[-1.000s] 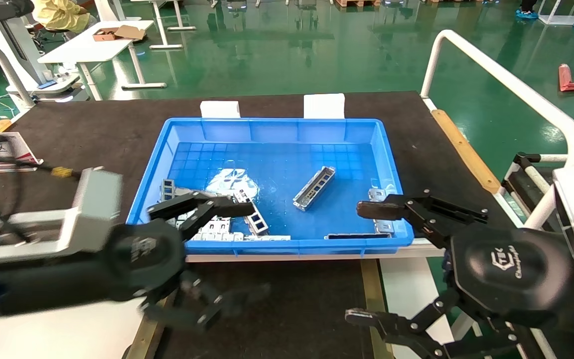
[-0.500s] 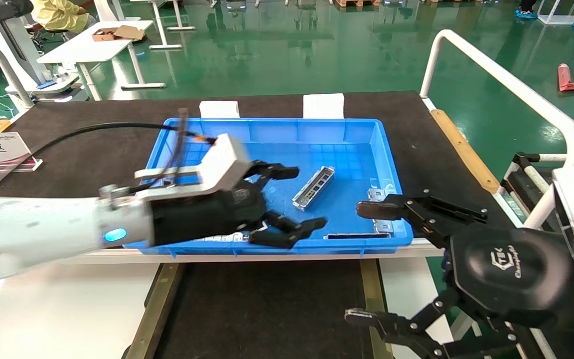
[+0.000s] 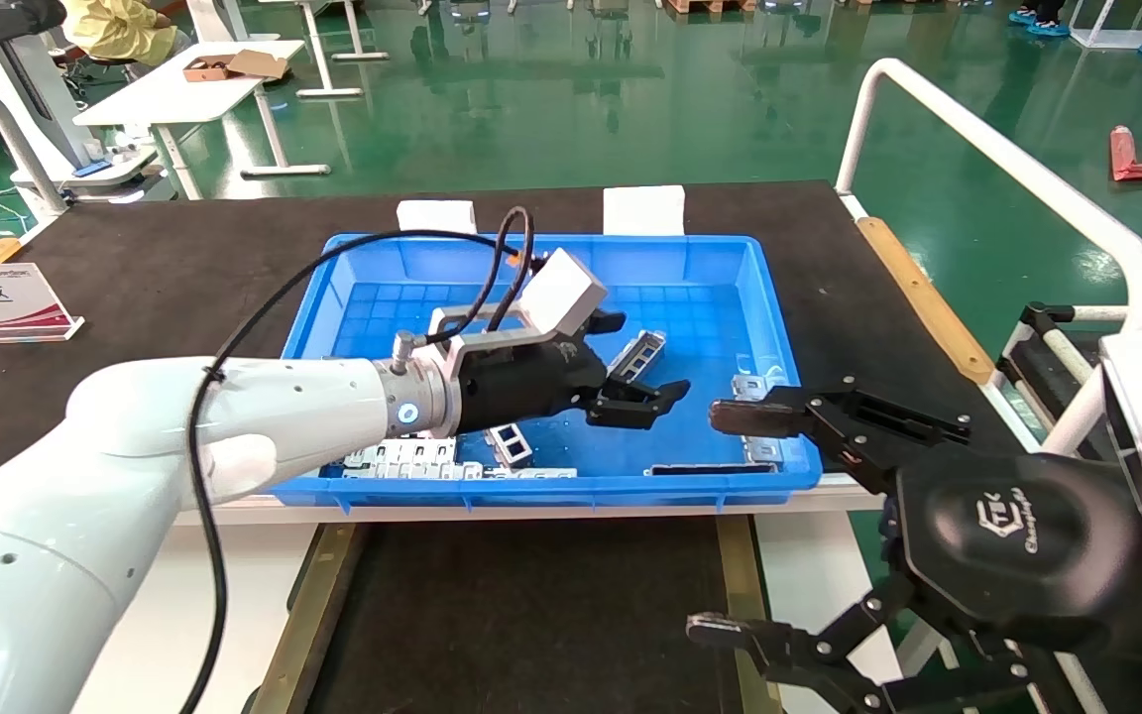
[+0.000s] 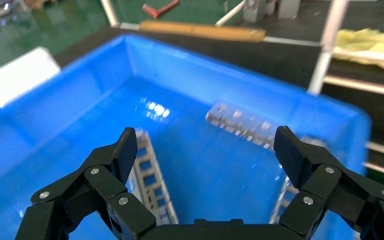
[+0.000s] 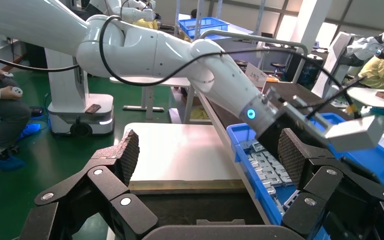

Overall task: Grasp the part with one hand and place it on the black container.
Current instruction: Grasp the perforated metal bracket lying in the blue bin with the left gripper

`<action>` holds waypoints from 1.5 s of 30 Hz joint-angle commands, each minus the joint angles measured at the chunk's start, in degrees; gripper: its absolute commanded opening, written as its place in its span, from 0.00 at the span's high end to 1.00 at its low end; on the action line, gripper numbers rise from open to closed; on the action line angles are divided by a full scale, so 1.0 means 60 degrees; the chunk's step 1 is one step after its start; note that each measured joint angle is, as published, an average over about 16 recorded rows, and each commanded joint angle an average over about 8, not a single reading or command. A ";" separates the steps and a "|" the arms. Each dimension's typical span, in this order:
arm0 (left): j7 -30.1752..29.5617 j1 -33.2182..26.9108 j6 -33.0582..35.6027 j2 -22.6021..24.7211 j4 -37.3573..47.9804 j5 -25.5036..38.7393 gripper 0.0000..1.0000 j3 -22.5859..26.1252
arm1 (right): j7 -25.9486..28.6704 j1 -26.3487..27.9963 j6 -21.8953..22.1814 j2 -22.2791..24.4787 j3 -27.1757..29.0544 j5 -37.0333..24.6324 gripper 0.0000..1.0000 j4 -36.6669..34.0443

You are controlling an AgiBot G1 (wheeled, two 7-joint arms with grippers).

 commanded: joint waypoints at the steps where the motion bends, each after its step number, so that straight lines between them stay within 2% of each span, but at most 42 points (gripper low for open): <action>1: 0.0151 -0.0114 -0.0213 0.0231 0.0536 0.0012 0.00 0.0062 | 0.0000 0.0000 0.0000 0.0000 0.0000 0.0000 0.00 0.0000; 9: -0.0004 -0.0021 -0.1029 0.0312 0.0991 -0.0495 0.00 0.0902 | 0.0000 0.0000 0.0000 0.0000 0.0000 0.0000 0.00 0.0000; 10: -0.0043 -0.0001 -0.1127 0.0315 0.1008 -0.0560 0.01 0.1026 | 0.0000 0.0000 0.0000 0.0000 0.0000 0.0000 0.07 0.0000; 12: -0.0127 0.0039 -0.1316 0.0320 0.1030 -0.0699 0.19 0.1261 | 0.0000 0.0000 0.0000 0.0000 0.0000 0.0000 0.32 0.0000; 17: -0.0286 0.0121 -0.1768 0.0323 0.1018 -0.1104 0.82 0.1804 | 0.0000 0.0000 0.0000 0.0000 0.0000 0.0000 0.94 0.0000; 18: -0.0310 0.0130 -0.1843 0.0322 0.1009 -0.1198 0.94 0.1900 | 0.0000 0.0000 0.0000 0.0000 0.0000 0.0000 1.00 0.0000; 20: -0.0348 0.0141 -0.1973 0.0321 0.0990 -0.1384 1.00 0.2082 | 0.0000 0.0000 0.0000 0.0000 0.0000 0.0000 1.00 0.0000; 45: -0.0282 0.0080 -0.2821 0.0289 0.1074 -0.3353 1.00 0.3832 | 0.0000 0.0000 0.0000 0.0000 -0.0001 0.0001 1.00 0.0000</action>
